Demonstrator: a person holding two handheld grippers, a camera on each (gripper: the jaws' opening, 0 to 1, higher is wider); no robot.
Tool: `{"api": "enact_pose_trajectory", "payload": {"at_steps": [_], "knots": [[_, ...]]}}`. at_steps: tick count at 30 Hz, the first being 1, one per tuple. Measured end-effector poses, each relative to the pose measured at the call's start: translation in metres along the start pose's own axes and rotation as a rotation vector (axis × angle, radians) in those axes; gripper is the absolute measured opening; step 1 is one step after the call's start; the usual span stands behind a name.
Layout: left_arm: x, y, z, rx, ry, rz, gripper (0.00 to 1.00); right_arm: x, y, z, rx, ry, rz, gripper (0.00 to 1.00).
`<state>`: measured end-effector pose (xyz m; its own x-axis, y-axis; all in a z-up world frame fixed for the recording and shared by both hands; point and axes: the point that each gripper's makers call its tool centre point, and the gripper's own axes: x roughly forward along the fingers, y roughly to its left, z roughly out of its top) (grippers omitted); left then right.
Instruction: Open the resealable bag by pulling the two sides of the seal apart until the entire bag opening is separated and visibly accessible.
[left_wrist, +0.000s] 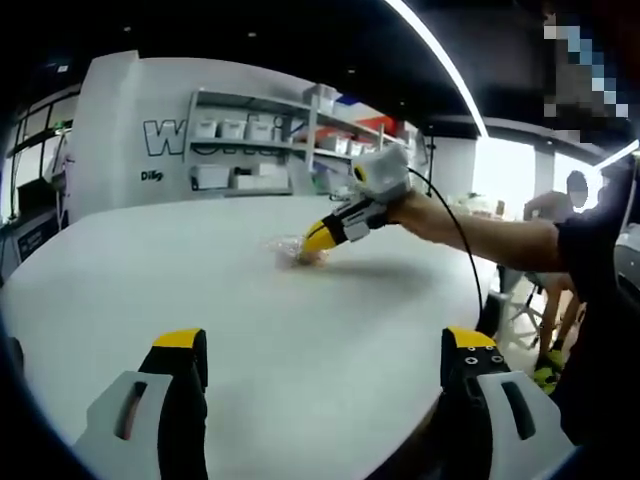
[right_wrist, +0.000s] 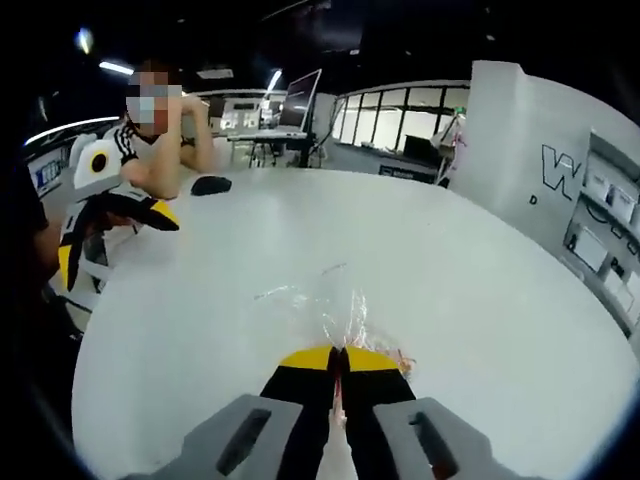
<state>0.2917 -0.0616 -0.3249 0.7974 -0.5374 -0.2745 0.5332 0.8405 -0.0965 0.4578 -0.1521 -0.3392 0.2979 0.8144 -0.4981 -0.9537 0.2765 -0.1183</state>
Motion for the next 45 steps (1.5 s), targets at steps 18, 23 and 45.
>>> {"api": "enact_pose_trajectory", "payload": {"at_steps": [18, 23, 45], "knots": [[0.004, -0.004, 0.003, 0.003, -0.005, -0.016, 0.96, -0.024, -0.004, 0.007, 0.304, -0.200, 0.047, 0.00], [0.006, -0.007, 0.004, 0.005, -0.004, -0.025, 0.96, -0.032, -0.003, 0.005, 0.417, -0.274, 0.069, 0.00], [0.012, -0.013, 0.006, 0.013, 0.000, -0.042, 0.96, -0.055, 0.013, -0.003, 0.491, -0.335, 0.072, 0.00]]}}
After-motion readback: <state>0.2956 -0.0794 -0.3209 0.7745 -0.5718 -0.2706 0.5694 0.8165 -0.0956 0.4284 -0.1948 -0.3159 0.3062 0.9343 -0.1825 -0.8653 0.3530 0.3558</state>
